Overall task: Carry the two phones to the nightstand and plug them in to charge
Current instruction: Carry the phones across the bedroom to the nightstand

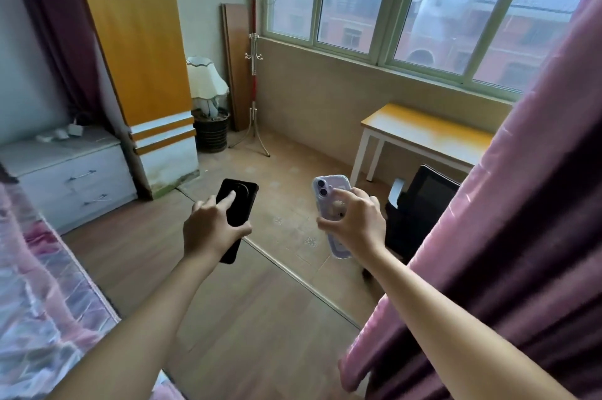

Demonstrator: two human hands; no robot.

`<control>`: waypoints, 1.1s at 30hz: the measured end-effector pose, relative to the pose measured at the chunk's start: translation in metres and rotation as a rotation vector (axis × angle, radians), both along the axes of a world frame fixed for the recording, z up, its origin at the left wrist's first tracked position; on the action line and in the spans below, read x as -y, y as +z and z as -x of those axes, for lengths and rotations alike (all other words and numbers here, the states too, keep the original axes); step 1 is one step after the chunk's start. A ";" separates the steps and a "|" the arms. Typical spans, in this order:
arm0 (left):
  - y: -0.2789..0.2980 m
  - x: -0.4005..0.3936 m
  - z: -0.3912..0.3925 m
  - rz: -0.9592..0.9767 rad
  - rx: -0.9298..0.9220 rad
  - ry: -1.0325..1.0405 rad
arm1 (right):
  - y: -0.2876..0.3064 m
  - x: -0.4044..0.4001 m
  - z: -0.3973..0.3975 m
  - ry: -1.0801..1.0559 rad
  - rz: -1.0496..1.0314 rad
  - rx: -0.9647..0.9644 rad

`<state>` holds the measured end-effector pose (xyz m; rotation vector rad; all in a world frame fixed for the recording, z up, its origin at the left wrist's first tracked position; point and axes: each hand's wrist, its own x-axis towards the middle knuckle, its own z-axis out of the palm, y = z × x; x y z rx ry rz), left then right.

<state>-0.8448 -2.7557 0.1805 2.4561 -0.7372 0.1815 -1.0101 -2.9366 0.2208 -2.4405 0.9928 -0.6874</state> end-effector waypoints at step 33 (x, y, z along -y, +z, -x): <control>-0.030 0.037 -0.371 0.030 -0.070 0.760 | -0.041 0.089 -0.554 0.729 -0.121 -0.082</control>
